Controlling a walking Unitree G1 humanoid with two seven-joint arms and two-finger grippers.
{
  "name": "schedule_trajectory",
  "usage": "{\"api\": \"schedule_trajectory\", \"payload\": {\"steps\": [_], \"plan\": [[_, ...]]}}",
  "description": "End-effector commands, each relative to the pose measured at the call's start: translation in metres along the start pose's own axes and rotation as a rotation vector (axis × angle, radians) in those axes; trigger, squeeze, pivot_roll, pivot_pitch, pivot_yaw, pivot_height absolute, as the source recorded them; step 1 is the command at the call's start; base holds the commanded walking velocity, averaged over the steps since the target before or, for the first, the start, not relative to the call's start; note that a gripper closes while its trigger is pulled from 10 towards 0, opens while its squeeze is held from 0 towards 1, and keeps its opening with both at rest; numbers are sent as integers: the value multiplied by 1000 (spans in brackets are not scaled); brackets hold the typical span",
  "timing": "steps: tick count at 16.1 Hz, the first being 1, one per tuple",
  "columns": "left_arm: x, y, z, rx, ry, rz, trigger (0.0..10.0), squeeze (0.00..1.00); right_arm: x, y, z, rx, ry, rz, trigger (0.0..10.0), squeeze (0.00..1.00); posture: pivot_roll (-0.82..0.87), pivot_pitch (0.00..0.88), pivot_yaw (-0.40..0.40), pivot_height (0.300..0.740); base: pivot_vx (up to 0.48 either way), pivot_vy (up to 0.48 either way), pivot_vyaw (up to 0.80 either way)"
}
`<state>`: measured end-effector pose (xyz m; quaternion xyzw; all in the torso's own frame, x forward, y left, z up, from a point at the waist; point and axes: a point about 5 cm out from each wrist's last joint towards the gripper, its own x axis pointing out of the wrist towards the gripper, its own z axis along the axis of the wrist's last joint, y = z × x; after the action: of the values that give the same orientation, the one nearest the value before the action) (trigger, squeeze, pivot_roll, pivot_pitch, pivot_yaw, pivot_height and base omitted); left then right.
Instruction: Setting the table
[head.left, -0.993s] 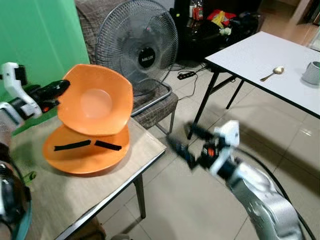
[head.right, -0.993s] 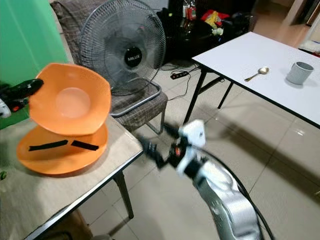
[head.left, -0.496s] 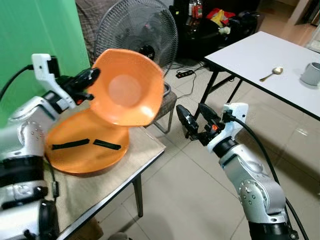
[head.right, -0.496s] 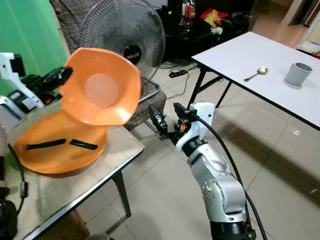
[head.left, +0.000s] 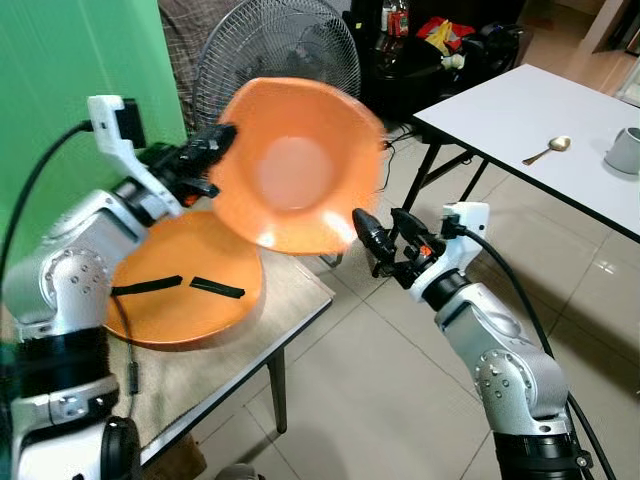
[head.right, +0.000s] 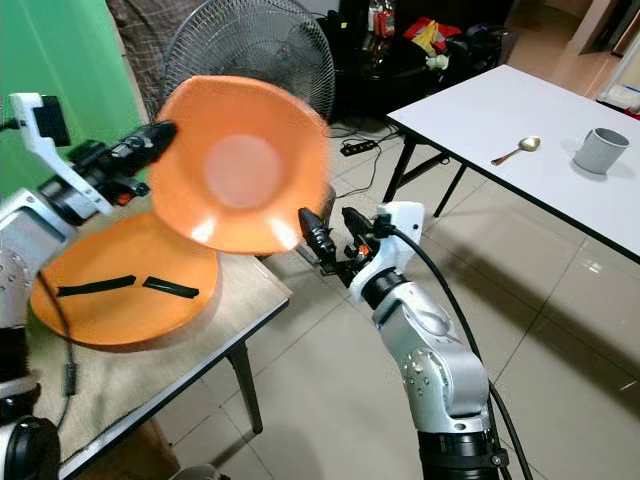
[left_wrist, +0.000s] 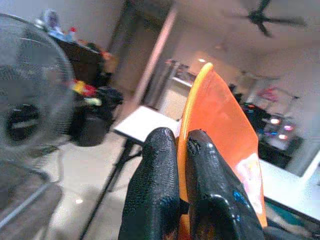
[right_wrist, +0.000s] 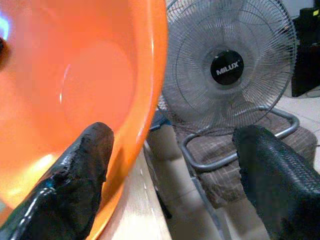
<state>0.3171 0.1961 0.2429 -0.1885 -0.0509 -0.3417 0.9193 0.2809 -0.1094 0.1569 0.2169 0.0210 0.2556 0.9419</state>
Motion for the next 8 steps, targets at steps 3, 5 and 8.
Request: {"api": "schedule_trajectory", "payload": {"steps": [3, 5, 8], "plan": [[3, -15, -2, -44, -2, -74, 0, 0, -4, -2, 8, 23, -36, 5, 0, 0, 58, 0, -53, 740, 0, 0, 0], [4, -19, -8, -54, 13, -88, 0, 0, -7, -3, 10, 54, -50, 1, 0, 0, 48, 0, -47, 740, 0, 0, 0], [6, -24, -11, -71, 5, -83, 0, 0, -12, -6, 14, 90, -70, 6, 0, 0, 41, 0, -44, 740, 0, 0, 0]]}}
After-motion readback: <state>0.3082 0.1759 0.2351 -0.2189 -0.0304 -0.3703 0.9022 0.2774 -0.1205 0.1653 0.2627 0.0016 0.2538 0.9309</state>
